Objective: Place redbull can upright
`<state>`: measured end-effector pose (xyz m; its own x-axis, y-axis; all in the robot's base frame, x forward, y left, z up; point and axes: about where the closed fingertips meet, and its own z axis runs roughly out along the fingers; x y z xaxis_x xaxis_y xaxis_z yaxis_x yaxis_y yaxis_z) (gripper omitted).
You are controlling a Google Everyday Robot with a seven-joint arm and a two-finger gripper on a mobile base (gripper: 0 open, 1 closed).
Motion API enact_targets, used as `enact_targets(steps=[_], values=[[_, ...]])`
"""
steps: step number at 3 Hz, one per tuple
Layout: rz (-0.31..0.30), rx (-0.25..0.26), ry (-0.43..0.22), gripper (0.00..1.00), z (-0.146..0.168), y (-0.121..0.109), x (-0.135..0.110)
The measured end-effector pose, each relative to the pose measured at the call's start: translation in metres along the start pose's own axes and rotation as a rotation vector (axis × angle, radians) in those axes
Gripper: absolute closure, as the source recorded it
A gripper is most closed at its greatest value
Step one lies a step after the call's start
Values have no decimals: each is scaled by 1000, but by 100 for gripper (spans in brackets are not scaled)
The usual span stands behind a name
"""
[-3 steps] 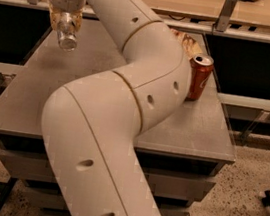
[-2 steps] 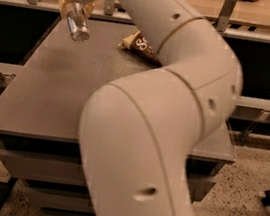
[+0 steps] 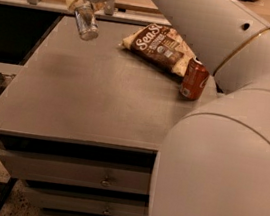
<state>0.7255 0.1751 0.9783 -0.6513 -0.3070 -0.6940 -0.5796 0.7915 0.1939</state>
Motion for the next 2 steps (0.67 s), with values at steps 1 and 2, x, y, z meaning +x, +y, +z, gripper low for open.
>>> enact_targets(steps=[1,2], values=[[-35,-41,-27,100,0,-4,10],[-40,-179,-114,100,6,-9,18]])
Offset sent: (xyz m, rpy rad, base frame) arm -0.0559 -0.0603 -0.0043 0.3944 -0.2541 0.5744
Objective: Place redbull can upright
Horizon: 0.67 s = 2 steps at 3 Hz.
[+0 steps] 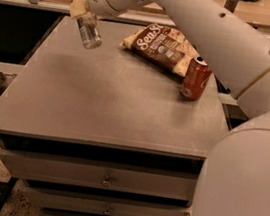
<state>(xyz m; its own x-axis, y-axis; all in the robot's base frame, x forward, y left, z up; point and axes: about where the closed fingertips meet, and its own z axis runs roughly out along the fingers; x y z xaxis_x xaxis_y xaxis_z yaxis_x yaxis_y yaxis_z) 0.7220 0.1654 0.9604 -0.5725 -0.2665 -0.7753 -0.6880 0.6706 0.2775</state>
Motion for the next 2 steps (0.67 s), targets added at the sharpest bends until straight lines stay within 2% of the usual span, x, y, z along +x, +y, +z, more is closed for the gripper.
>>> enact_targets(steps=[1,2], values=[[0,-89,-39,100,-20,10,3],[0,-89,-39,100,-20,10,4]])
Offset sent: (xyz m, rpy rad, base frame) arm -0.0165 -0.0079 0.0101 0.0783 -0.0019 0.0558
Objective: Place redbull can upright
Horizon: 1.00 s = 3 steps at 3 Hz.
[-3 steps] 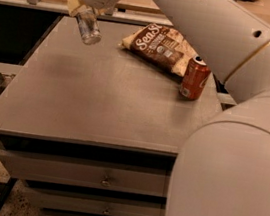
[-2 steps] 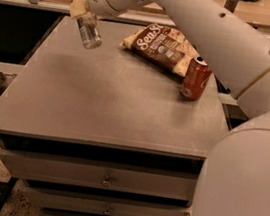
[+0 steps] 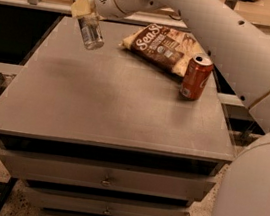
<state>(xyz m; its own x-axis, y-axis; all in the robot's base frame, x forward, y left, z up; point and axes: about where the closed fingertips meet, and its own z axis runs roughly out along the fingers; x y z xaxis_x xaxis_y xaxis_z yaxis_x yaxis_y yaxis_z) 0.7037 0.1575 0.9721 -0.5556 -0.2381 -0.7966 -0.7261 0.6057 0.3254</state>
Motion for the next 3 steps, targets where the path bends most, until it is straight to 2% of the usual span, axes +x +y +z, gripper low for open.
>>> enact_targets(steps=[1,3], values=[[-18,-28,-36,100,-6,0,8],[-132,-85,-132,100,-39,12,33]])
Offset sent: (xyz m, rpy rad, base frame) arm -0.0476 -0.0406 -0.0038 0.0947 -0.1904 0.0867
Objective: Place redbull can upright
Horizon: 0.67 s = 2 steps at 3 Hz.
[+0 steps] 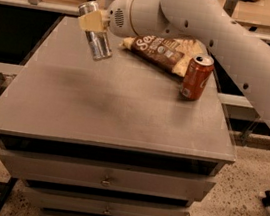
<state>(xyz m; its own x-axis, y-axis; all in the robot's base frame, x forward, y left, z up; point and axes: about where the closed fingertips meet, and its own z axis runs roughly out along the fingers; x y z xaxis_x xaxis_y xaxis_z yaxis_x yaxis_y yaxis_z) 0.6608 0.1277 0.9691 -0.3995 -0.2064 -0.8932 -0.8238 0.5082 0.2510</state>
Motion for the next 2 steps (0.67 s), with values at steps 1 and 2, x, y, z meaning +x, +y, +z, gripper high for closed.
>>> enact_targets(steps=[1,2], values=[[-41,-29,-36,100,-19,7,6],[-65,-39,-69,100,-38,12,10]])
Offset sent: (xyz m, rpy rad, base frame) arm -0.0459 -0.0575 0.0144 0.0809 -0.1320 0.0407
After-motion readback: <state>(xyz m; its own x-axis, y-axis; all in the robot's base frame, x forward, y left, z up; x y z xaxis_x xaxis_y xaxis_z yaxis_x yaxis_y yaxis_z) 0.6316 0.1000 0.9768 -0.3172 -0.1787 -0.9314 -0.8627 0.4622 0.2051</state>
